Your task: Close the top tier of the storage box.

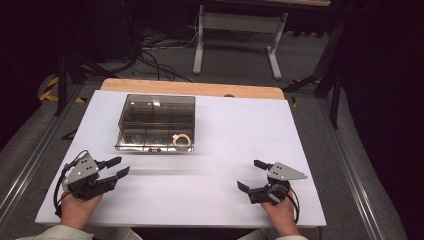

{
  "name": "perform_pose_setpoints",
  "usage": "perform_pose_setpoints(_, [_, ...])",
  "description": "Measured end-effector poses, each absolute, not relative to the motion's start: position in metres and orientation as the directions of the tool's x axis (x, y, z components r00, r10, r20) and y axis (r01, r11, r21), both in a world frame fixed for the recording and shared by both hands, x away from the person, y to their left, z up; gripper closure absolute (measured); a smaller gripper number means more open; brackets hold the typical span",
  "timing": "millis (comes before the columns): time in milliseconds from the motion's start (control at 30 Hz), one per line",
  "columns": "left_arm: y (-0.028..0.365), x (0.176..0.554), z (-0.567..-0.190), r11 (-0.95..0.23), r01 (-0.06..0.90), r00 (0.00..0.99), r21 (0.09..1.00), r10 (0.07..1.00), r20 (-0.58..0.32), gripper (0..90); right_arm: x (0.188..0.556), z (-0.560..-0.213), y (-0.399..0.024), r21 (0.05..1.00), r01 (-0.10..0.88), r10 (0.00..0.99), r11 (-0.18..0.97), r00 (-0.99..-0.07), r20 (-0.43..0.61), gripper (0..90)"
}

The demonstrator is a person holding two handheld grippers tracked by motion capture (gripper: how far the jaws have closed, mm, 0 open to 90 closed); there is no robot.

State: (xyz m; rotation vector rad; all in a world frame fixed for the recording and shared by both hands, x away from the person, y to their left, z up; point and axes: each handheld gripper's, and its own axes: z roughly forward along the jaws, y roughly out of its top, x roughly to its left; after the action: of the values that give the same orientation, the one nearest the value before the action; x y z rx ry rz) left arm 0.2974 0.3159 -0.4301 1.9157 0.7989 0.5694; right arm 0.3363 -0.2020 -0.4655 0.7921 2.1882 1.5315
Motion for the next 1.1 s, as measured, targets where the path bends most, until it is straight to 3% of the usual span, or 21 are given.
perform_pose_setpoints(67, [0.316, 0.3, -0.428, -0.343, 0.302, 0.683, 0.889, 0.729, 0.049, 87.3, 0.336, -0.466, -0.201, 0.935, 0.239, 0.623, 0.261, -0.782, 0.026, 3.3])
perform_pose_setpoints(100, [0.315, 0.302, -0.428, -0.347, 0.315, 0.682, 0.883, 0.73, 0.044, 89.9, 0.336, -0.466, -0.201, 0.934, 0.24, 0.621, 0.264, -0.783, 0.026, 3.4])
perform_pose_setpoints(1100, [0.271, 0.354, -0.423, -0.431, 0.389, 0.723, 0.814, 0.69, 0.02, 89.9, 0.336, -0.466, -0.199, 0.931, 0.236, 0.611, 0.277, -0.792, 0.019, 3.8])
